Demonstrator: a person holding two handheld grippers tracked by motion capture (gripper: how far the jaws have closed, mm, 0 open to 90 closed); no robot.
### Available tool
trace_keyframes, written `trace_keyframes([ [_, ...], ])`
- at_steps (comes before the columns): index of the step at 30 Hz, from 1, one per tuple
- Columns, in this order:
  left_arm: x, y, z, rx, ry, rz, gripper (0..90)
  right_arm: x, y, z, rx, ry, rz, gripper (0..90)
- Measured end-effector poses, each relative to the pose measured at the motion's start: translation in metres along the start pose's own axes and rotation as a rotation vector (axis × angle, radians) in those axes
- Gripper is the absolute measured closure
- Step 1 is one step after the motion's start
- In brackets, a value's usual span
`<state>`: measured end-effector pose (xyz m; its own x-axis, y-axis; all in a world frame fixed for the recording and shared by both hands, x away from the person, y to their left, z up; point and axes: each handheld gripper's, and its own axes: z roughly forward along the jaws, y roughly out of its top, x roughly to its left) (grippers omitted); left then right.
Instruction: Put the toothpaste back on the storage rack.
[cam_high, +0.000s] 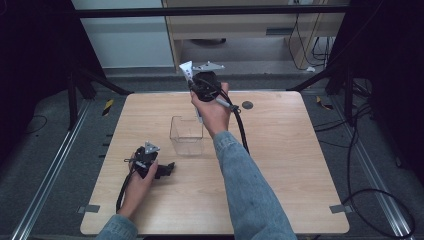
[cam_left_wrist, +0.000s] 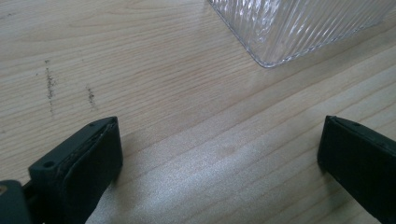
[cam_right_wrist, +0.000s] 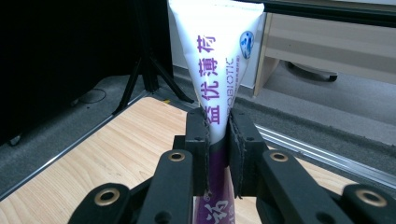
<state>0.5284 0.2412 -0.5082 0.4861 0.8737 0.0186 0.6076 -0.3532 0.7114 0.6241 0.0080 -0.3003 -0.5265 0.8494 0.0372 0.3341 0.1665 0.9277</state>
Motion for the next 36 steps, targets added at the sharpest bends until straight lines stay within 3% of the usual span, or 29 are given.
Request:
trace_keyframes([
  [10,0.0,0.0,0.0,0.0,0.0,0.0,0.0,0.007,-0.004,0.007,0.005,0.005,-0.018,79.5],
  [27,0.0,0.0,0.0,0.001,0.0,0.001,0.0,0.019,-0.02,0.025,0.014,0.031,-0.004,79.5],
  [36,0.0,0.0,0.0,0.001,0.0,0.001,0.0,0.023,-0.025,0.025,0.016,0.045,-0.01,79.6],
])
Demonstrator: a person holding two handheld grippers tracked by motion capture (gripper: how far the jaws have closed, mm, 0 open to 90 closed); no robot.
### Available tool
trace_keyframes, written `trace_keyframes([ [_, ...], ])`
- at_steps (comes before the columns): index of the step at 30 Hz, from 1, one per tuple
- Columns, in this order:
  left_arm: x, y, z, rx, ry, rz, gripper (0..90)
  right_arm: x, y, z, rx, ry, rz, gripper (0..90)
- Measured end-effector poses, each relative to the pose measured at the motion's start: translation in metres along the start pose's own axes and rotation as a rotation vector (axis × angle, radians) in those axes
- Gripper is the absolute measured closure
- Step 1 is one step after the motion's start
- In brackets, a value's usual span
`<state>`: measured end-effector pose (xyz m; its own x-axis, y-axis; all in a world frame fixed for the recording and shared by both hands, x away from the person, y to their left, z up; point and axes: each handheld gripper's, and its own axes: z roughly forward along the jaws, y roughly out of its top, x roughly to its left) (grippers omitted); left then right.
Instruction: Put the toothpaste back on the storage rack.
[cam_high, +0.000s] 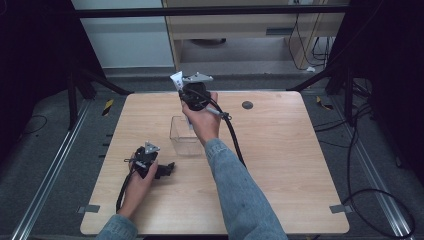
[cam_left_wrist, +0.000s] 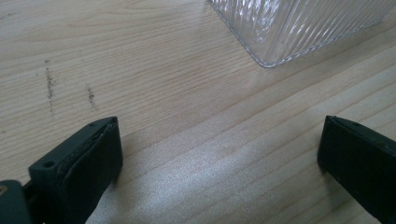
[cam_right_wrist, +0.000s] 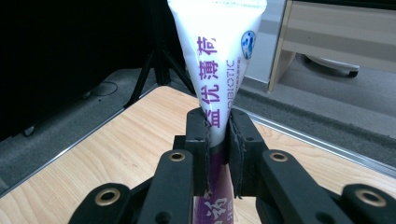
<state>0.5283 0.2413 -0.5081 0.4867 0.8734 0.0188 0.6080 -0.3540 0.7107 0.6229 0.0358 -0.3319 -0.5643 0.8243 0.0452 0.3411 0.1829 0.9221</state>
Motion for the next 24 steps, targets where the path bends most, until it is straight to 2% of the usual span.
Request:
trace_keyframes([
  [8,0.0,0.0,0.0,-0.002,0.001,-0.001,0.0,0.002,-0.007,0.0,0.012,0.008,0.002,79.8],
  [24,0.0,0.0,0.0,-0.002,0.0,-0.001,0.0,0.015,-0.025,-0.002,0.033,0.032,-0.019,79.8],
])
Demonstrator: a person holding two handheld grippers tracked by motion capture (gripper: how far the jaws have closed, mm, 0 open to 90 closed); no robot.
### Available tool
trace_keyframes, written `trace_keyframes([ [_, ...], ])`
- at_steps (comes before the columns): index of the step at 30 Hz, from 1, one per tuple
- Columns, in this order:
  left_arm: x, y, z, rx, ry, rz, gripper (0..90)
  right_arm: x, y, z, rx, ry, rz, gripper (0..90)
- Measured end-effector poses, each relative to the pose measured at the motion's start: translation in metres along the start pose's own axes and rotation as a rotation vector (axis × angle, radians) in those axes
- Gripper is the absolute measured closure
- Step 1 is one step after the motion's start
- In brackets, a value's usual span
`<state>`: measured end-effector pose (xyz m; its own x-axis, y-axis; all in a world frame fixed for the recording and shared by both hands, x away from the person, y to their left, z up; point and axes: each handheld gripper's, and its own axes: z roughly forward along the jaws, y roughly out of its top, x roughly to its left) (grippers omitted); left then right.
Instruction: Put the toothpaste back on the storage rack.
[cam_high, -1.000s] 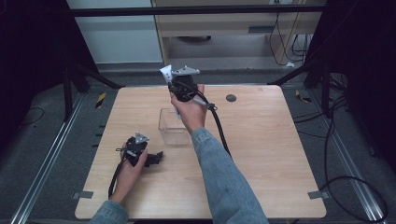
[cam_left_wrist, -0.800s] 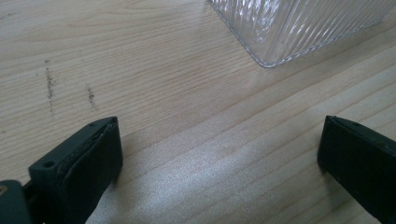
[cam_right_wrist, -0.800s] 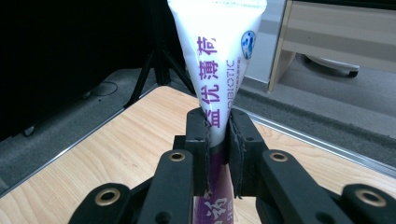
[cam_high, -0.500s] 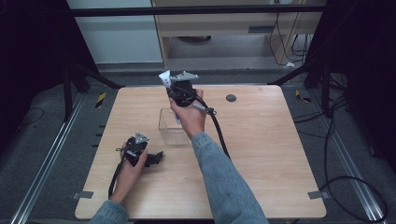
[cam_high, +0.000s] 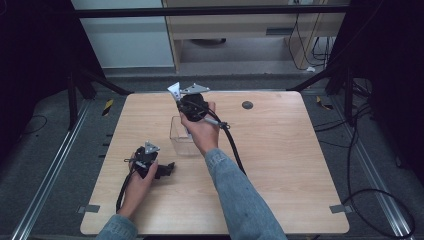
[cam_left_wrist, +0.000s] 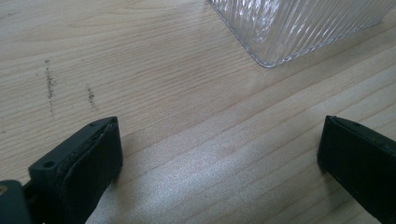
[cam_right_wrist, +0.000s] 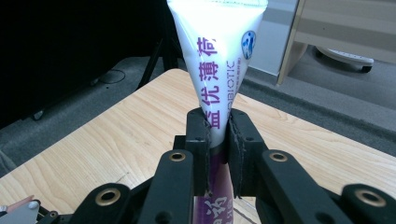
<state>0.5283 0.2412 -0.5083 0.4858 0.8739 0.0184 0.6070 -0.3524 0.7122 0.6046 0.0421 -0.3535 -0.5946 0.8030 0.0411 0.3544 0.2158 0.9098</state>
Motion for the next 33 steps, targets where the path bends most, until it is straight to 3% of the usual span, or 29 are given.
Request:
trace_keyframes([
  [33,0.0,0.0,0.0,0.0,0.001,0.001,0.0,0.001,-0.023,0.007,0.039,-0.003,0.0,79.7],
])
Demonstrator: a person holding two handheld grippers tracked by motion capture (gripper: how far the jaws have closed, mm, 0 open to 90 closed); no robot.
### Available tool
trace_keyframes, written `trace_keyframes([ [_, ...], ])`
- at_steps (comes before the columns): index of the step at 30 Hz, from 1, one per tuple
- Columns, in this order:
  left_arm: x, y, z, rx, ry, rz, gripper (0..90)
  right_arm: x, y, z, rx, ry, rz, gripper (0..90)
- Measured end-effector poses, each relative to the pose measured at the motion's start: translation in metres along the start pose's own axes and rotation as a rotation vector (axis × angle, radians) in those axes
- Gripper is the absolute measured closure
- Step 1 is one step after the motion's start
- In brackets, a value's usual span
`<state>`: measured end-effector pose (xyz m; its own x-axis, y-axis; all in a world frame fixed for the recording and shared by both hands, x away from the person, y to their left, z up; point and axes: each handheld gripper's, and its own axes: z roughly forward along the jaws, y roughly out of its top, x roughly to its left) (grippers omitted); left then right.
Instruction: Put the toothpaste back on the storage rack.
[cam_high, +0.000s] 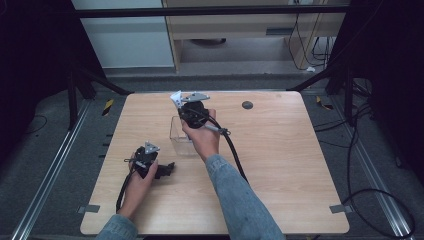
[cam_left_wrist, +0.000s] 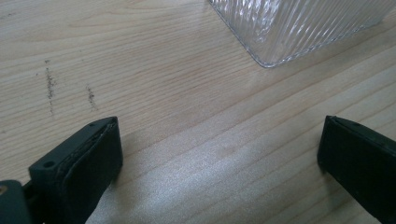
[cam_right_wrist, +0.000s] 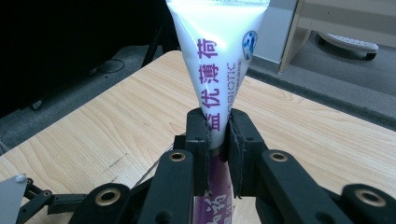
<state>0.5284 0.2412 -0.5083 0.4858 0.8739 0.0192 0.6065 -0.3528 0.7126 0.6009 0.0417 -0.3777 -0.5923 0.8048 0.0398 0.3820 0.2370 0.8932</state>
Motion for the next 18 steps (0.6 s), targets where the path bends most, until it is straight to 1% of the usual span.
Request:
trace_keyframes([
  [18,-0.0002,-0.0001,0.0001,0.0,0.0,-0.003,0.0,0.0017,-0.0079,0.0055,0.016,0.001,-0.001,79.9],
])
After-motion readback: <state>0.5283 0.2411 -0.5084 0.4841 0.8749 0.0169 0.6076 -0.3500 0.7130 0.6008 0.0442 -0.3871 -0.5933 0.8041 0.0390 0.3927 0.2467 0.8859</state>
